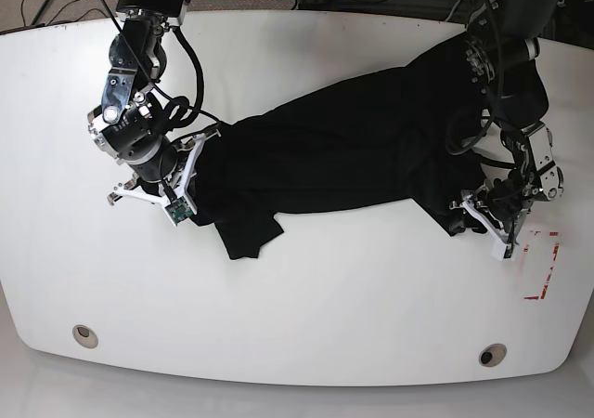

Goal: Layout the t-shirt on the table in an organized manner, then fold the t-shirt properly

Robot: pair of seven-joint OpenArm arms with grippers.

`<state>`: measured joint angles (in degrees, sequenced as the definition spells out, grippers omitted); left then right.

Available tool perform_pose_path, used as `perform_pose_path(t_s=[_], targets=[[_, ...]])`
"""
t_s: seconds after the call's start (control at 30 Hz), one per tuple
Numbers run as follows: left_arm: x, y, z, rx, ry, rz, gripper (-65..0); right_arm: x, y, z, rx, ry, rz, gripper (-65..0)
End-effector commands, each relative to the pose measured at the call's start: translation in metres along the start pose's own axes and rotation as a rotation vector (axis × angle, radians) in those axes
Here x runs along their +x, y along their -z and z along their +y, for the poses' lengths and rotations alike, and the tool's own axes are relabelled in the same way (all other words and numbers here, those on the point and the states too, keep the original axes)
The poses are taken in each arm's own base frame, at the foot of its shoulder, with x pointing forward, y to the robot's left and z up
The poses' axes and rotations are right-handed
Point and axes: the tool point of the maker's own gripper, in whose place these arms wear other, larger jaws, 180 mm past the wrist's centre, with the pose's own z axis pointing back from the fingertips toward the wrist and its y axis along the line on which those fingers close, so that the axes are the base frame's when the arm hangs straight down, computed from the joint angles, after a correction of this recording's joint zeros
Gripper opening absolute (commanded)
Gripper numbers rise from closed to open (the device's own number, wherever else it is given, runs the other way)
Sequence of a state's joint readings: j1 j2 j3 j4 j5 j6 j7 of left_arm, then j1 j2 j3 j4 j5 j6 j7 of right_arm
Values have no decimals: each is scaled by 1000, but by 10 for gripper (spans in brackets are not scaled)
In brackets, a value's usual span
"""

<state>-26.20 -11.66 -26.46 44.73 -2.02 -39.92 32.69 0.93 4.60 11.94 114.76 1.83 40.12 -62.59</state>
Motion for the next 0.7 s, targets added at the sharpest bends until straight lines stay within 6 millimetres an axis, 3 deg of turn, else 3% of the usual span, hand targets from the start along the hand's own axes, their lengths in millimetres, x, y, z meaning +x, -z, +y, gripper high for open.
perform_pose_path(t_s=[0.0, 0.13, 0.4, 0.47, 0.67], targets=[[-4, 0, 0, 6, 21, 45, -469, 15, -5, -6, -17, -7, -56, -650], [-4, 0, 0, 6, 23, 46, -618, 15, -5, -6, -17, -7, -56, -650], [-1, 3, -9, -6, 75, 61, -626, 16, -5, -7, -19, -6, -57, -650], [11, -1, -9, 5, 96, 31, -628, 16, -5, -7, -19, -6, -57, -650], [21, -20, -3, 58, 159, 3, -628, 16, -5, -9, -23, -6, -58, -650]])
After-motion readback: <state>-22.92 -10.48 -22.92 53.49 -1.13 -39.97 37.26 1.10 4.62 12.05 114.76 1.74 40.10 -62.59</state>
